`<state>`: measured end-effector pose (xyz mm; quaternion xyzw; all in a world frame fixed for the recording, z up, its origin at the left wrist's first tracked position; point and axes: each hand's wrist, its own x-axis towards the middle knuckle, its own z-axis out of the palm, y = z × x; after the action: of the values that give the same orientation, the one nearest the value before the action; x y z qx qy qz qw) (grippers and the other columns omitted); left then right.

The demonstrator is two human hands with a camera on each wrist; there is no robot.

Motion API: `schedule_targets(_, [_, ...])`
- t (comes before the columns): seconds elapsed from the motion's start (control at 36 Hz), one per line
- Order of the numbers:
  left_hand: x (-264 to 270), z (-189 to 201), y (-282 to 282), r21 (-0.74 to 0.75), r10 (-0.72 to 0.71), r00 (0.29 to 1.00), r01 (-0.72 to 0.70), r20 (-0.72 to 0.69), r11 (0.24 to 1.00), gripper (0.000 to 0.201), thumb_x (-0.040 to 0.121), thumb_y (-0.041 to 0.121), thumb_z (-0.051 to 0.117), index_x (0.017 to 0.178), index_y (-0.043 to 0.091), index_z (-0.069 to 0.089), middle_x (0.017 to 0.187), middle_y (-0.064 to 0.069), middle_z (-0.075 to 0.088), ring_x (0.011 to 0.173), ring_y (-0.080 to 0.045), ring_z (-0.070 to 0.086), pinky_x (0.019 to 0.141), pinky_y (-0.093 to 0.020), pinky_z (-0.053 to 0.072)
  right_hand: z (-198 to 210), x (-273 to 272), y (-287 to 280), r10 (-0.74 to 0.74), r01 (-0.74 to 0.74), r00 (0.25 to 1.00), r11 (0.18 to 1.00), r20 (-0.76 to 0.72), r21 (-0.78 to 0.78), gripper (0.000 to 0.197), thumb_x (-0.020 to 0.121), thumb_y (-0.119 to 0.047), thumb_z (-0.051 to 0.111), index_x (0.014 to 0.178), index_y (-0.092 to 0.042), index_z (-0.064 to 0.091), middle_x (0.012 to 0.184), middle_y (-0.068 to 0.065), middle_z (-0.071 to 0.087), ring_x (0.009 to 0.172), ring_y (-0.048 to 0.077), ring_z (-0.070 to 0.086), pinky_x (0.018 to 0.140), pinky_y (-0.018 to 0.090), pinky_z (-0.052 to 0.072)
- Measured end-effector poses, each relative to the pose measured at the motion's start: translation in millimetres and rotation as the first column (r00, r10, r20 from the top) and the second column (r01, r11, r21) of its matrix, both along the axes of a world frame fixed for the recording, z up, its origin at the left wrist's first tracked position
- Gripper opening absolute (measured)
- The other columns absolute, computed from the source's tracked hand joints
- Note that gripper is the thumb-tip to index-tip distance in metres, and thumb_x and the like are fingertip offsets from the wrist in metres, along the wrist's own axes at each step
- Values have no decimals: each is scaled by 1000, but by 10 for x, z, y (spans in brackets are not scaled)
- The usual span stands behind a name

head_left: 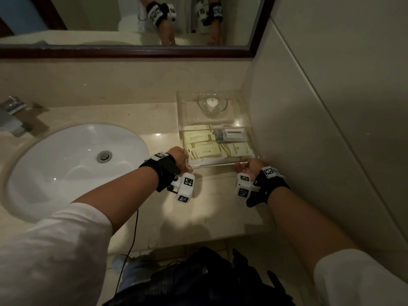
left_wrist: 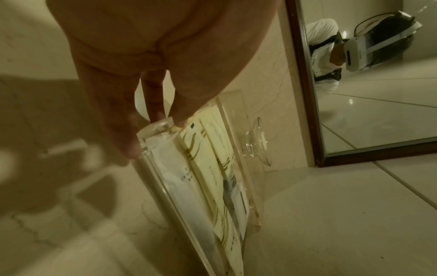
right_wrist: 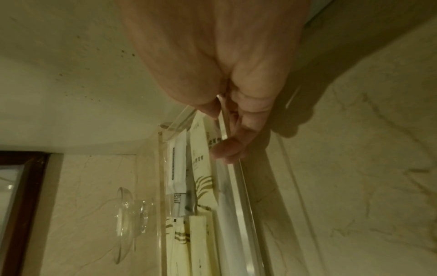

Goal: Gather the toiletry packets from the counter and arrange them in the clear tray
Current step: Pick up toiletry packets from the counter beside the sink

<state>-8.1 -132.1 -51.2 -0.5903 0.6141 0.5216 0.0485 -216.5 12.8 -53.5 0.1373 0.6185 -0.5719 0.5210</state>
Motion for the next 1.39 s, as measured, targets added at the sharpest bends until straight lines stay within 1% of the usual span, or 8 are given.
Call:
schedule_targets(0.08, [8, 115, 29, -104, -66, 998, 66, -4, 992, 55, 79, 50, 68, 114, 8, 63, 124, -4, 58, 115, -23, 54, 102, -33, 44, 3, -5, -75, 1, -1, 1000, 1000, -22, 14, 24, 99, 1, 27, 97, 2, 52, 79, 18, 55, 44, 24, 59, 36, 21, 47])
schedule_targets(0.28, [-53, 27, -35, 277, 282, 920, -206, -271, 938, 46, 82, 25, 73, 116, -2, 56, 101, -18, 60, 68, -29, 65, 73, -39, 56, 8, -59, -199, 23, -21, 998, 999, -62, 39, 23, 100, 1, 26, 106, 2, 48, 78, 19, 54, 46, 25, 57, 36, 21, 47])
schedule_targets(0.42, [-76, 83, 4, 230, 251, 909, -180, -334, 956, 37, 78, 5, 74, 113, -2, 63, 109, -15, 65, 88, -27, 64, 72, -34, 60, -12, -110, -260, 15, -13, 998, 999, -62, 32, 28, 102, -3, 24, 88, 1, 48, 77, 20, 53, 35, 22, 55, 35, 21, 47])
schedule_targets(0.75, [-96, 82, -103, 288, 366, 875, -279, -317, 916, 54, 82, -15, 60, 129, 4, 44, 120, -23, 55, 63, -26, 65, 65, -38, 59, -67, -156, -369, 25, -22, 998, 998, -65, 57, 21, 100, 1, 28, 102, 1, 49, 79, 20, 56, 33, 21, 57, 36, 21, 47])
schedule_targets(0.92, [-108, 99, -131, 273, 366, 876, -287, -313, 918, 17, 87, -15, 53, 92, 0, 58, 108, -21, 55, 84, -33, 63, 65, -31, 58, -45, -164, -435, 11, -10, 998, 1000, -64, 26, 21, 100, 0, 30, 95, 2, 50, 80, 20, 55, 34, 21, 59, 37, 22, 49])
schedule_targets(1.03, [-132, 4, -164, 206, 398, 848, -345, -349, 916, 42, 88, -11, 49, 129, -5, 47, 103, -20, 61, 77, -23, 60, 77, -33, 58, -38, -159, -520, 1, 0, 997, 1000, -72, 19, 22, 101, -1, 30, 91, 2, 50, 80, 19, 57, 37, 20, 58, 37, 21, 48])
schedule_targets(1.22, [-102, 100, -229, -154, -9, 1000, 12, 21, 988, 50, 103, 40, 24, 119, 10, 61, 126, -11, 57, 121, -26, 50, 101, -31, 40, -22, -203, -662, -8, 8, 999, 1000, -41, -2, 23, 101, -2, 30, 89, 1, 49, 77, 17, 55, 47, 21, 57, 38, 20, 48])
schedule_targets(1.39, [-209, -26, -324, 411, 612, 709, -471, -350, 780, 41, 98, 3, 39, 139, 2, 40, 142, -18, 46, 111, -16, 59, 61, -13, 52, -43, -226, -782, -16, 16, 1000, 1000, -16, -14, 19, 103, -6, 31, 105, 2, 47, 76, 17, 55, 58, 21, 53, 37, 21, 49])
